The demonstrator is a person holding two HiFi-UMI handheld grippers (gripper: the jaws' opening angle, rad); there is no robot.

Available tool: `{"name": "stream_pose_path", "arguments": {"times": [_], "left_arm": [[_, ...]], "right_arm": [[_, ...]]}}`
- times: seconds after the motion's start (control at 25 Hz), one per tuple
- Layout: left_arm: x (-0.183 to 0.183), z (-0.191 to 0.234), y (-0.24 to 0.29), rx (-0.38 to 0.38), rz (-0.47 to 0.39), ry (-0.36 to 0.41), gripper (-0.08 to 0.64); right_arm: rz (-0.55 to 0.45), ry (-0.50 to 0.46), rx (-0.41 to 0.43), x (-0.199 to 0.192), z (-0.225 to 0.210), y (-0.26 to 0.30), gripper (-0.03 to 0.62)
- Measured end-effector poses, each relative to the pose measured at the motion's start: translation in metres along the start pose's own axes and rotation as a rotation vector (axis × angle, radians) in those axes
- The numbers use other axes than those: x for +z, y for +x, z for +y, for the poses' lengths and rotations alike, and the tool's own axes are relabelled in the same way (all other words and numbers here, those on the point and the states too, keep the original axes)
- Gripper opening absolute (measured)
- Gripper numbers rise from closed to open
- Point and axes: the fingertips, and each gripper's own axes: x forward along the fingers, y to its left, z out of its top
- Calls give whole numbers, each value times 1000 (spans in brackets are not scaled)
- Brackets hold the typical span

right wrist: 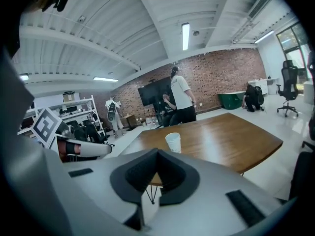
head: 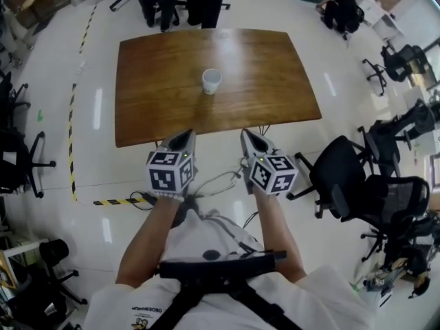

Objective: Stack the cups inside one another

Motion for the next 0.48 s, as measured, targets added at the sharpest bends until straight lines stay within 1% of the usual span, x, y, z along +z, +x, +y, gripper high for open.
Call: {"name": "stream_pose_path", "arguments": {"times": [0.24,0.48], "left_arm": [[-16,-27,-11,-5,2,22,0],[-20,-47,-20,4,-13,19,0]], "right_arm": [[-17,15,13,-15,-1,-29,0],[-30,5,23,-14,-4,-49,0]]}}
